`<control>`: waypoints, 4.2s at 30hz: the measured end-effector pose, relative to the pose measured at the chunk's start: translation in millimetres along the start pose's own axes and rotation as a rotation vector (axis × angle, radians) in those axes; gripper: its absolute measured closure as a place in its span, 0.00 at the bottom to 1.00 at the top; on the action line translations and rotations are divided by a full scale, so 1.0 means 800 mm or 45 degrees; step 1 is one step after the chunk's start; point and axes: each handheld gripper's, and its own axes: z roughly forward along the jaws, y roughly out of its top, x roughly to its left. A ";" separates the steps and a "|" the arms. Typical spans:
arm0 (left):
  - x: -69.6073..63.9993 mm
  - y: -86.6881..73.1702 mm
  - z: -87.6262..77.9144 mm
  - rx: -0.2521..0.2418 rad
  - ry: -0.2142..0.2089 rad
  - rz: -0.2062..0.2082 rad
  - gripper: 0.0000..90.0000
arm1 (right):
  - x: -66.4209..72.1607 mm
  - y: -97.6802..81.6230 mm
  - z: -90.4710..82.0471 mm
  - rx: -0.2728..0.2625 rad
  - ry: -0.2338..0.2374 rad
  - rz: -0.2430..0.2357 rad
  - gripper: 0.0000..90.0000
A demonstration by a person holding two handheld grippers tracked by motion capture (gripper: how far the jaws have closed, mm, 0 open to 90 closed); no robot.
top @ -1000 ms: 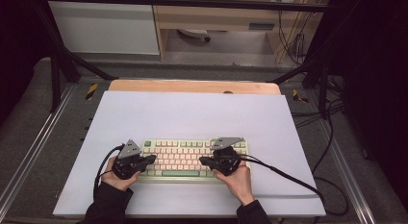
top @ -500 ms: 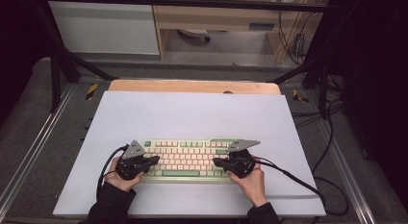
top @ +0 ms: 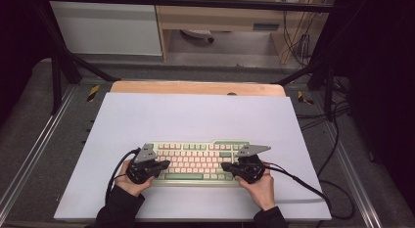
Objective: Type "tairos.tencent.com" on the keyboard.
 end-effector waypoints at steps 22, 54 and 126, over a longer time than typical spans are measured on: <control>-0.008 -0.005 0.013 0.034 -0.024 0.023 1.00 | -0.002 -0.002 -0.001 0.006 0.000 -0.005 1.00; 0.002 -0.003 -0.008 -0.012 -0.006 0.008 1.00 | -0.001 -0.003 0.000 0.009 -0.002 -0.006 1.00; 0.018 0.001 -0.005 -0.037 0.047 -0.028 1.00 | 0.004 -0.001 0.002 0.000 0.020 -0.005 1.00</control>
